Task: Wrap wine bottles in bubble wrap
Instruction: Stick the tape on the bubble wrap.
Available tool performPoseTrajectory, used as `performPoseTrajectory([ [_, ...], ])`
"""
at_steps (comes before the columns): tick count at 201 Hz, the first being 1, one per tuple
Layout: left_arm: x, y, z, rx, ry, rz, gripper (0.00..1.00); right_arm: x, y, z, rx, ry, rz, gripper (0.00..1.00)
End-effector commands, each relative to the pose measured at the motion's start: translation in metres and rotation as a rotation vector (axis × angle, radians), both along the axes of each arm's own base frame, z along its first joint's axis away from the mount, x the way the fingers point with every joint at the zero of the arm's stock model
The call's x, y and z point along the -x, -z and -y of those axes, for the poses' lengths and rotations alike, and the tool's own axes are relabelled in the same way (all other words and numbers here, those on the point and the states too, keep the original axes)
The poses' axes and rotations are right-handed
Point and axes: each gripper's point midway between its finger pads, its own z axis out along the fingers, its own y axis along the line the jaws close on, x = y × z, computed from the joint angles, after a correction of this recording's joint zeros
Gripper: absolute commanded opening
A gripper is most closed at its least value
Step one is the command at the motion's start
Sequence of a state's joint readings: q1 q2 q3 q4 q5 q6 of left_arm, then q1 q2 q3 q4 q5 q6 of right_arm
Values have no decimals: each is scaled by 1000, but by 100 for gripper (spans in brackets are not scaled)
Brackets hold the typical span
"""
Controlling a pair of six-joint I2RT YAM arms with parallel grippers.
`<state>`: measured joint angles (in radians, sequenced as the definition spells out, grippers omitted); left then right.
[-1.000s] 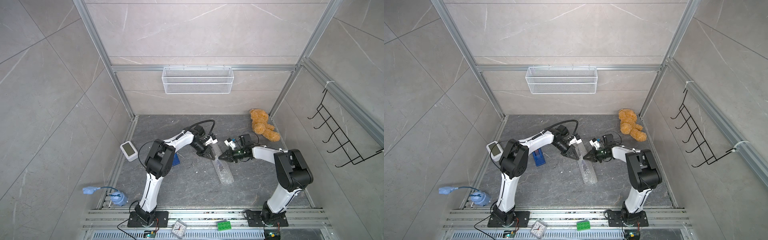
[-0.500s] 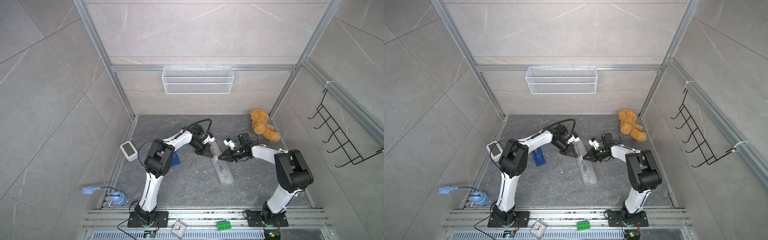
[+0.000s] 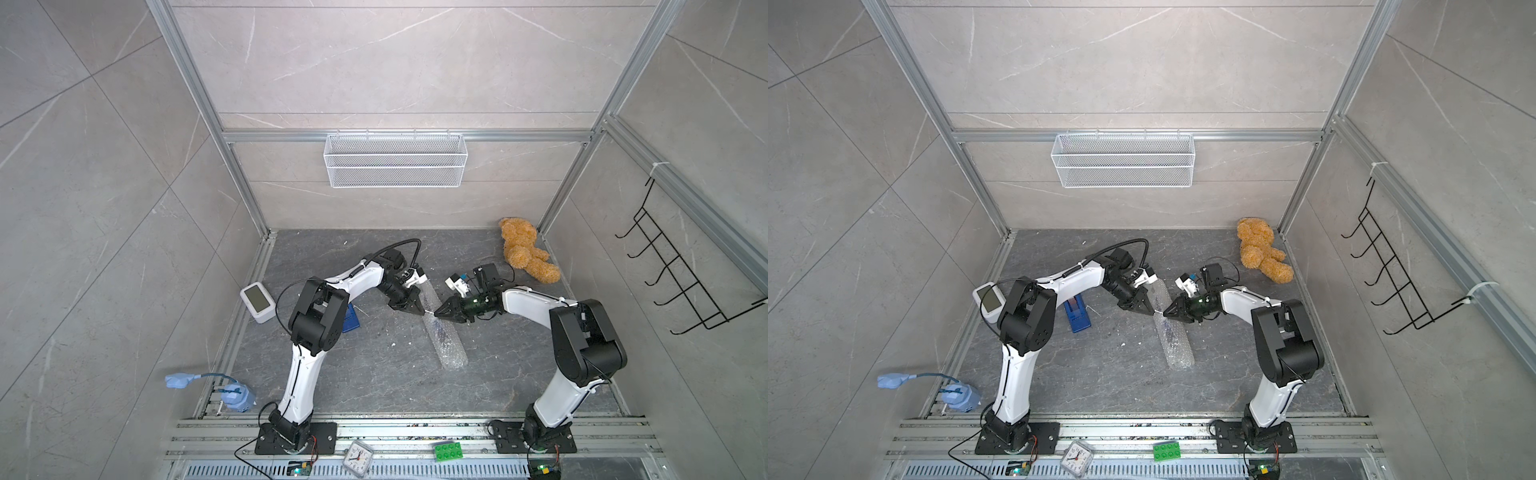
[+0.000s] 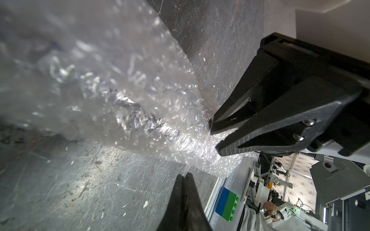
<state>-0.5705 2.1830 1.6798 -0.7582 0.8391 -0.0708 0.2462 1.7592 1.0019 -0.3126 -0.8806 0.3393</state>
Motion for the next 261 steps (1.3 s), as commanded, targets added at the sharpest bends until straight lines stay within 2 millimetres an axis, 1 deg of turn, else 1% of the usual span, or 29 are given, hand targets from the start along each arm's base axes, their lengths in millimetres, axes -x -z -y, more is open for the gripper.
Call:
performPoseTrajectory([
  [1,-3,-1,-1,-7,-33,-11,0,-5,3,7,83,22,16,25],
  [40,-5,4,-1,-26,-53,-22,0,-9,-1,12,136,47,12,27],
  [71,-8,3,0,-19,-64,-19,0,-13,-2,15,170,62,9,26],
  [100,-7,0,2,-7,-65,-18,0,-16,-3,12,171,69,7,17],
  [118,-8,-2,2,-5,-69,-15,0,-17,0,11,169,74,-4,12],
  [133,-6,-4,2,0,-66,-15,0,-17,4,8,160,72,-20,9],
  [148,-5,-6,1,2,-64,-12,0,-16,5,6,152,69,-21,8],
  [178,-3,-17,-1,8,-62,9,0,-9,4,-3,132,39,-7,8],
  [212,-1,-30,-3,19,-60,26,0,-5,9,-6,122,23,-15,7],
  [219,-1,-34,-3,24,-60,33,0,-4,9,-7,117,20,-13,10],
  [229,-1,-40,-3,31,-61,42,0,-3,8,-7,115,19,-6,15],
  [261,-2,-57,-2,52,-64,68,0,0,10,-6,114,13,-5,17],
])
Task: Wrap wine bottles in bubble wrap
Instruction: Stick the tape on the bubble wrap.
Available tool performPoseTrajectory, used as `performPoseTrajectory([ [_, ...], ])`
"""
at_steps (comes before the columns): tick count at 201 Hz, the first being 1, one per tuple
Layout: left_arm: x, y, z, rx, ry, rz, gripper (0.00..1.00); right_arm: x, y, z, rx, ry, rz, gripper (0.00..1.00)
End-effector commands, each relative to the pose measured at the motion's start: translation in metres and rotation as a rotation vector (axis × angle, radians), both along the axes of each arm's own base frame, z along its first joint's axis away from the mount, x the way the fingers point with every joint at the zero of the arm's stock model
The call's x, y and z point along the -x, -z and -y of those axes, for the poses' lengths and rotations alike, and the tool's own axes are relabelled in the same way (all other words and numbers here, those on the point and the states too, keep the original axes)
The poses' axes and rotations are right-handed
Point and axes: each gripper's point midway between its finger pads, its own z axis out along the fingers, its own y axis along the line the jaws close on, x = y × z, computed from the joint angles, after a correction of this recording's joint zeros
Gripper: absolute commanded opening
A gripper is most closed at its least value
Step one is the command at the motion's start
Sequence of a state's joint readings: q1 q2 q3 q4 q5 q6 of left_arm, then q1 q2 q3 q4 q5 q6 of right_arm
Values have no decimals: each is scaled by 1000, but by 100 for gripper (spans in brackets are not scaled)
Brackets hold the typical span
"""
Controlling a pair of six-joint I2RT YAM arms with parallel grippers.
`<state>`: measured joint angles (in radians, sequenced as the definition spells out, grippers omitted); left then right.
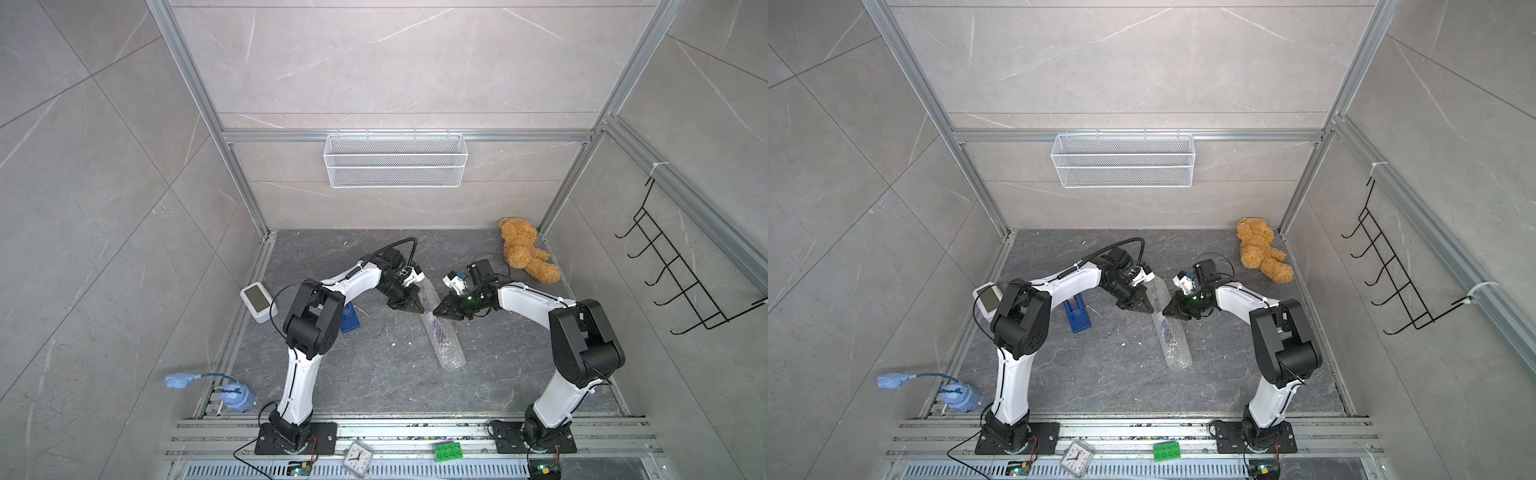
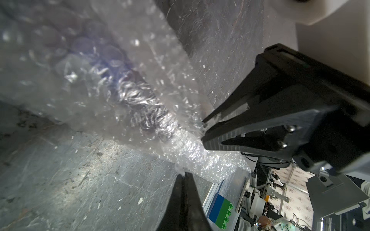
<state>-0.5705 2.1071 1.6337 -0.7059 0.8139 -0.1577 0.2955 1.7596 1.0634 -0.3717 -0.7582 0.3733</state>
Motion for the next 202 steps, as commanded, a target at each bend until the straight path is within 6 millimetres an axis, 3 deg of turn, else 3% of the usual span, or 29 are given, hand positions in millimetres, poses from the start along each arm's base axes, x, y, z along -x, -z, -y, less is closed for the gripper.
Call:
performPoseTrajectory([
  [1,0,-38,0,51,-3,51,0,7,10,0,9,-10,-11,18],
  [68,-4,-69,5,105,-17,87,0,12,15,-1,-8,-21,-14,8],
  [142,-6,-96,19,169,-15,118,0,13,24,-1,-7,-28,-12,6],
  [172,-6,-96,24,179,-7,113,0,13,22,-2,-14,-31,-6,6],
  [202,-6,-79,30,159,4,83,0,12,18,-2,-22,-32,9,6],
])
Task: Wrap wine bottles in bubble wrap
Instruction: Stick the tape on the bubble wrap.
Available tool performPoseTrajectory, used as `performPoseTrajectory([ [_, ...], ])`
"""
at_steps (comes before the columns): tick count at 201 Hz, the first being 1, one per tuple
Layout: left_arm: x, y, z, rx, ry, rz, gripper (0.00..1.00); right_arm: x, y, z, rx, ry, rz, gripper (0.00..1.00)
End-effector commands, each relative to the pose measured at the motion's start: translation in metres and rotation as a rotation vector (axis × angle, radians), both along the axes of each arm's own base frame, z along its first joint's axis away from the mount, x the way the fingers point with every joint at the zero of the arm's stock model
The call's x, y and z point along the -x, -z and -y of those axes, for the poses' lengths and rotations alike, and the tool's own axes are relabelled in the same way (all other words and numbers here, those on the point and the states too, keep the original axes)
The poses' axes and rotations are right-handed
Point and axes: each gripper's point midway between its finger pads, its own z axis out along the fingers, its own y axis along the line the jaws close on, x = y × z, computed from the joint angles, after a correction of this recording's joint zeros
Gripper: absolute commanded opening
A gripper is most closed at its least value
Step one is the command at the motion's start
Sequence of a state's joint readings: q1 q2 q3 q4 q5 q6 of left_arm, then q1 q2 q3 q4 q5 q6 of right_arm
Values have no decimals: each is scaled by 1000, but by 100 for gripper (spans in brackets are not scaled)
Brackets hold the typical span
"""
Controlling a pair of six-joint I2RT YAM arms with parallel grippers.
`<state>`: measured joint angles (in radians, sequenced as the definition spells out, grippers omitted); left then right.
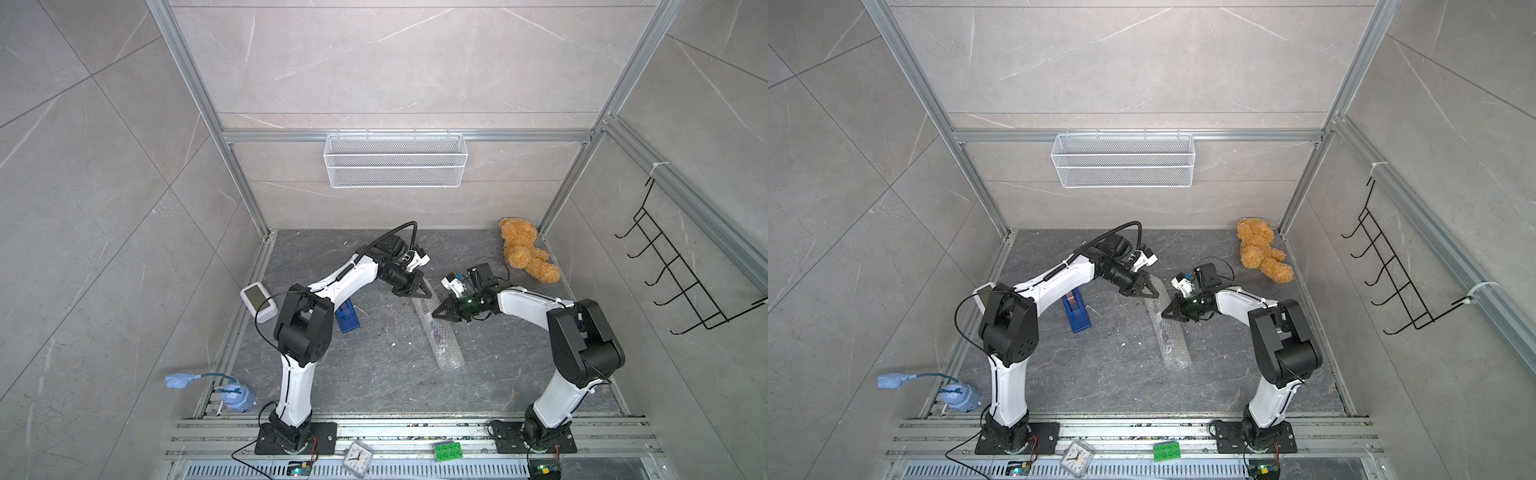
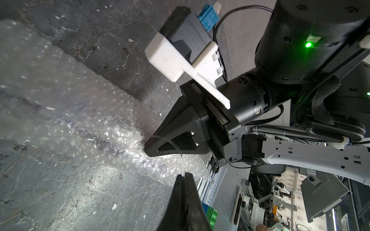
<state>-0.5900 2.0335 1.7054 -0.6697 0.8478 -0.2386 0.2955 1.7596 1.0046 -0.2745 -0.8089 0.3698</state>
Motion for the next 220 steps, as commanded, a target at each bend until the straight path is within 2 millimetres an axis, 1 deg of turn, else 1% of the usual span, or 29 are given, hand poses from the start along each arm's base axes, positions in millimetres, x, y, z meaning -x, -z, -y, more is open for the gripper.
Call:
performPoseTrajectory([
  [1,0,-16,10,48,22,12,0,8,13,2,32,-9,-16,6],
  [31,6,-2,15,30,57,-16,0,9,15,3,36,-10,-17,6],
  [54,9,8,12,6,62,-38,0,9,15,3,36,-10,-18,6],
  [81,12,14,11,3,71,-52,0,8,14,3,36,-9,-11,7],
  [101,10,20,5,-10,56,-70,0,7,13,4,38,-5,-4,7],
  [145,6,41,-12,-38,13,-120,0,7,9,5,52,-7,7,8],
  [176,5,50,-15,-44,2,-134,0,6,7,6,65,-17,12,10],
  [220,2,56,-14,-49,-8,-143,0,5,3,7,84,-35,15,12],
])
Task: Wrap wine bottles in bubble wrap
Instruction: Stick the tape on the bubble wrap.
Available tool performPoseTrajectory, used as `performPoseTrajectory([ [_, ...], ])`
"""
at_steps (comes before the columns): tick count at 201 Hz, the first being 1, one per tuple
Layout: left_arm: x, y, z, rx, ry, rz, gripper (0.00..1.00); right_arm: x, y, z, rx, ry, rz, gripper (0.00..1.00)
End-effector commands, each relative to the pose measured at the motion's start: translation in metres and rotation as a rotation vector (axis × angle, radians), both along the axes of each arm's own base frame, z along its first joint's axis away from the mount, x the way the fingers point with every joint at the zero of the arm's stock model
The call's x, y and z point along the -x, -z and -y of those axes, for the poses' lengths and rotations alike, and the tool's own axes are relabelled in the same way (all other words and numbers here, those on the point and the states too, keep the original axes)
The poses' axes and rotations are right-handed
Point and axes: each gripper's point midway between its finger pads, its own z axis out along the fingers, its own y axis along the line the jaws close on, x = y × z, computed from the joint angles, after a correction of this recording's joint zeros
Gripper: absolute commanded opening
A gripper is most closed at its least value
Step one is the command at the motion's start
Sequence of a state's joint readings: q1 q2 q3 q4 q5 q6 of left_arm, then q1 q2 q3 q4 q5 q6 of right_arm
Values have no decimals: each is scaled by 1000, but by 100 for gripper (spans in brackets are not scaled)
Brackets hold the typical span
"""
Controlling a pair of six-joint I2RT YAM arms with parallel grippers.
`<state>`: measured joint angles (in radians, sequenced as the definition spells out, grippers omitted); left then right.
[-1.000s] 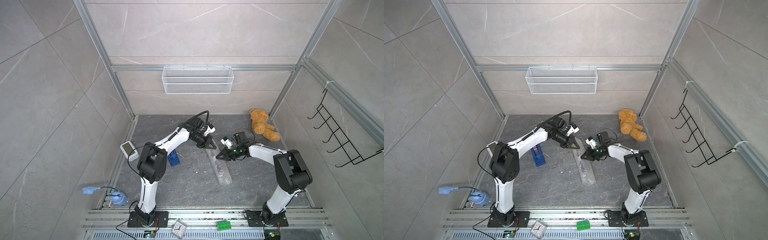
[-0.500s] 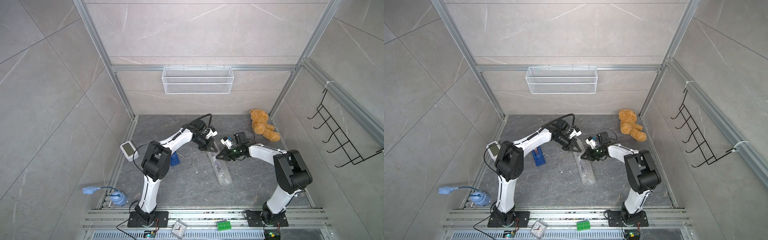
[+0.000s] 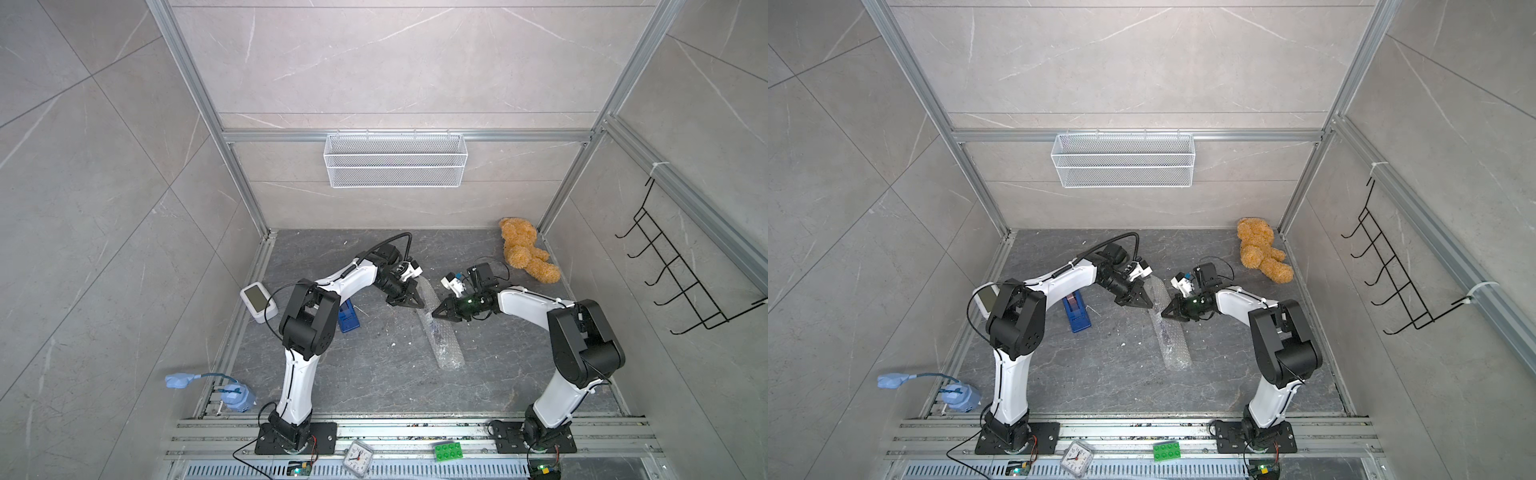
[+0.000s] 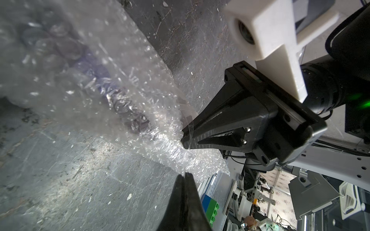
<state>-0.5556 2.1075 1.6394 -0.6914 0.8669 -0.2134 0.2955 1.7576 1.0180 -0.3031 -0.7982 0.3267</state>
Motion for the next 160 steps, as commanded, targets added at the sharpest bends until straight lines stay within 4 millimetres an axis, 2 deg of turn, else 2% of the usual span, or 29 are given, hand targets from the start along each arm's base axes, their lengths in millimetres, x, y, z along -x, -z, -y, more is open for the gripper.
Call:
performPoseTrajectory([
  [1,-1,3,4,18,3,-16,0,5,3,6,67,-12,-7,12],
  [160,-5,18,7,-9,-18,-42,0,-2,-10,13,145,-25,21,20],
])
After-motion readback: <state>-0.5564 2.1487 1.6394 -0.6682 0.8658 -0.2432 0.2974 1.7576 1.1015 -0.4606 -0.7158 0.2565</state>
